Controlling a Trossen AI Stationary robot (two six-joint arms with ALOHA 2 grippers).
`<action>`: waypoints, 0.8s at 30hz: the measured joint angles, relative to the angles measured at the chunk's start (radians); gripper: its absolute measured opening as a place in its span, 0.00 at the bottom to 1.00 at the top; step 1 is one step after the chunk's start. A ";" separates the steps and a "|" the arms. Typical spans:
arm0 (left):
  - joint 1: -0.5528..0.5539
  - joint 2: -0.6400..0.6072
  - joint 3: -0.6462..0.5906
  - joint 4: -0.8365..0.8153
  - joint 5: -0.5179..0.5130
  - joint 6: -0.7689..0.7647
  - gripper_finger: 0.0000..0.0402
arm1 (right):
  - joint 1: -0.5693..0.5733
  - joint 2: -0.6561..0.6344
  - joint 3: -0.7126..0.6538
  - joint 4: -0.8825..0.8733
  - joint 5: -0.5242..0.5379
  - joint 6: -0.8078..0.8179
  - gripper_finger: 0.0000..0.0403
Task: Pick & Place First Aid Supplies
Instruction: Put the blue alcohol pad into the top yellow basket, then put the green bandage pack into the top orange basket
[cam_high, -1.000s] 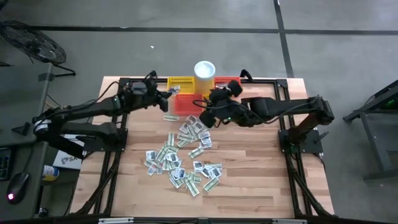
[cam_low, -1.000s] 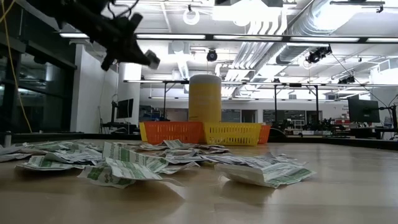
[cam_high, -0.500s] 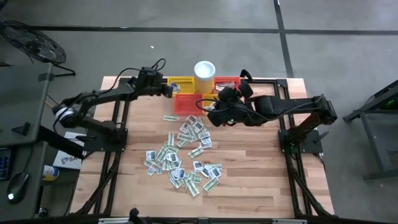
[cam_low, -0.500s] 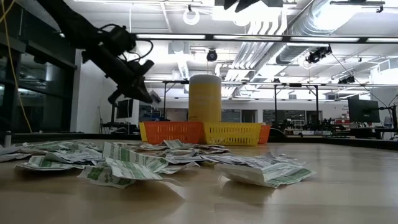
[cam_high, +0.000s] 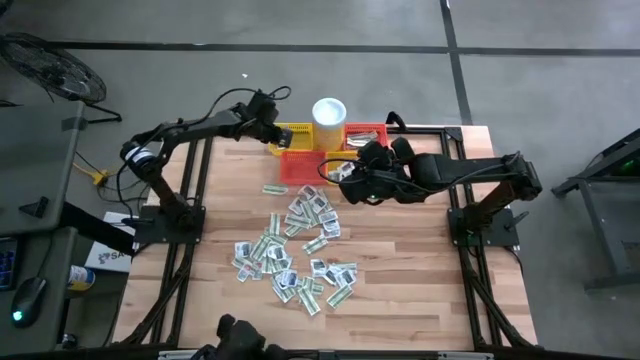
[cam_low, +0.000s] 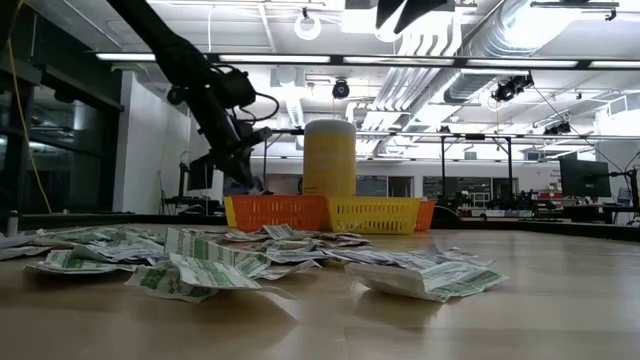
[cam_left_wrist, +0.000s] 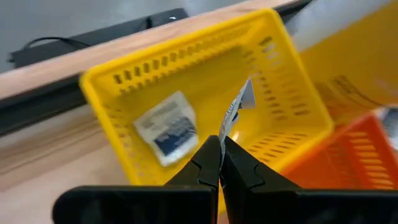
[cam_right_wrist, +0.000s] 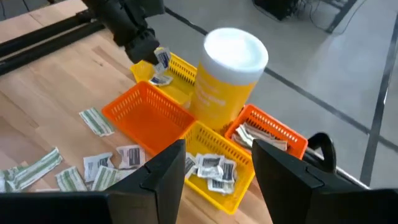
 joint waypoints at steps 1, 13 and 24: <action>0.000 0.000 0.004 -0.006 -0.008 0.000 0.00 | 0.000 0.000 0.000 -0.008 -0.008 0.007 0.44; 0.002 -0.004 0.008 -0.016 -0.013 0.027 0.29 | 0.000 0.001 0.000 -0.018 -0.022 0.009 0.44; -0.010 -0.170 -0.012 -0.253 0.025 0.041 0.34 | 0.000 0.001 0.000 -0.019 -0.027 0.013 0.44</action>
